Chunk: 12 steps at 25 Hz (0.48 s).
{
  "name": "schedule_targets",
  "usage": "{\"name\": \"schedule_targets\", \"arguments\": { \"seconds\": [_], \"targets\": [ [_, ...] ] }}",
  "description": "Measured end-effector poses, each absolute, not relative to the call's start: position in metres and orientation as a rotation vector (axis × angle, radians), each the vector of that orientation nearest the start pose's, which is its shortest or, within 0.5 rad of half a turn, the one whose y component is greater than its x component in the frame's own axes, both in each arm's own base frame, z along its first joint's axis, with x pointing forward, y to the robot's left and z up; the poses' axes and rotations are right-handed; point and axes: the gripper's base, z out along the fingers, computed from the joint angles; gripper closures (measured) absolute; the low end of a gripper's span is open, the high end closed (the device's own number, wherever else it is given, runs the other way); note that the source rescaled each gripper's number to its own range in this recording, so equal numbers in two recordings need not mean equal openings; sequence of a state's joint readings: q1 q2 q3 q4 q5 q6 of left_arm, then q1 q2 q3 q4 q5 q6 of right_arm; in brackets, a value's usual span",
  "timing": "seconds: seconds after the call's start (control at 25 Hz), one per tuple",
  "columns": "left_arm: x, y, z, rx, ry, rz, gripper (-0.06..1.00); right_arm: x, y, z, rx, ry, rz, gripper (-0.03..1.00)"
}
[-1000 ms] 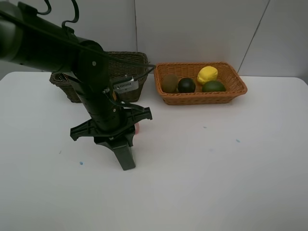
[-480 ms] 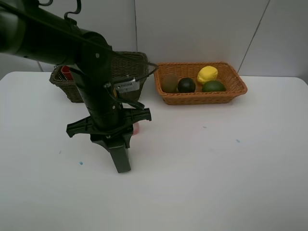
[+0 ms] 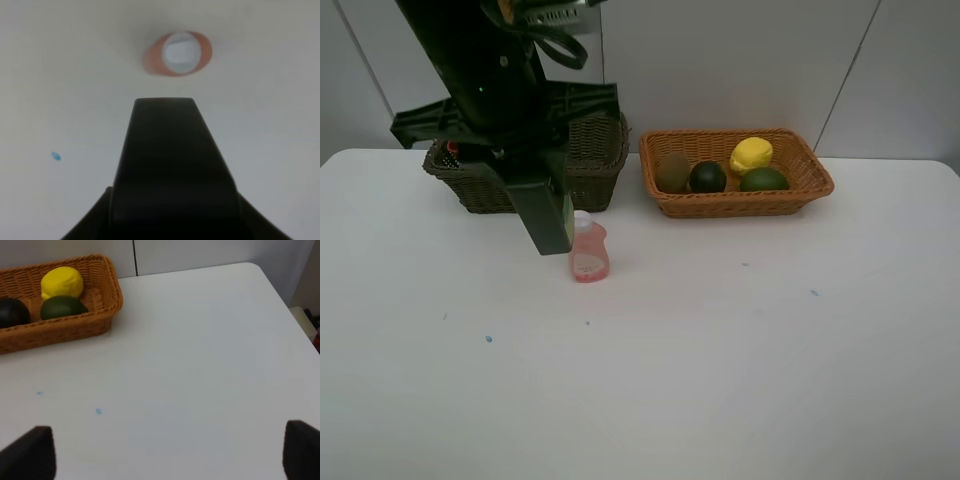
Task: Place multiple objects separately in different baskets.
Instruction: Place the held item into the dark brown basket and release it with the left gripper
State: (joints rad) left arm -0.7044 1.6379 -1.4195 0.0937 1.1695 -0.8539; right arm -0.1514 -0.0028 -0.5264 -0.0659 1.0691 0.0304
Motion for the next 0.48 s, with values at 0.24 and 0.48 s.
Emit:
{"name": "schedule_targets", "arguments": {
  "seconds": [0.24, 0.48],
  "targets": [
    [0.276, -0.202, 0.363, -0.144, 2.661, -0.158, 0.49, -0.01, -0.004, 0.284, 0.188, 2.016, -0.155, -0.03],
    [0.302, -0.175, 0.394, -0.157, 2.534, -0.126, 0.49, -0.01, -0.004, 0.284, 0.188, 2.016, -0.155, -0.03]
  ]
}}
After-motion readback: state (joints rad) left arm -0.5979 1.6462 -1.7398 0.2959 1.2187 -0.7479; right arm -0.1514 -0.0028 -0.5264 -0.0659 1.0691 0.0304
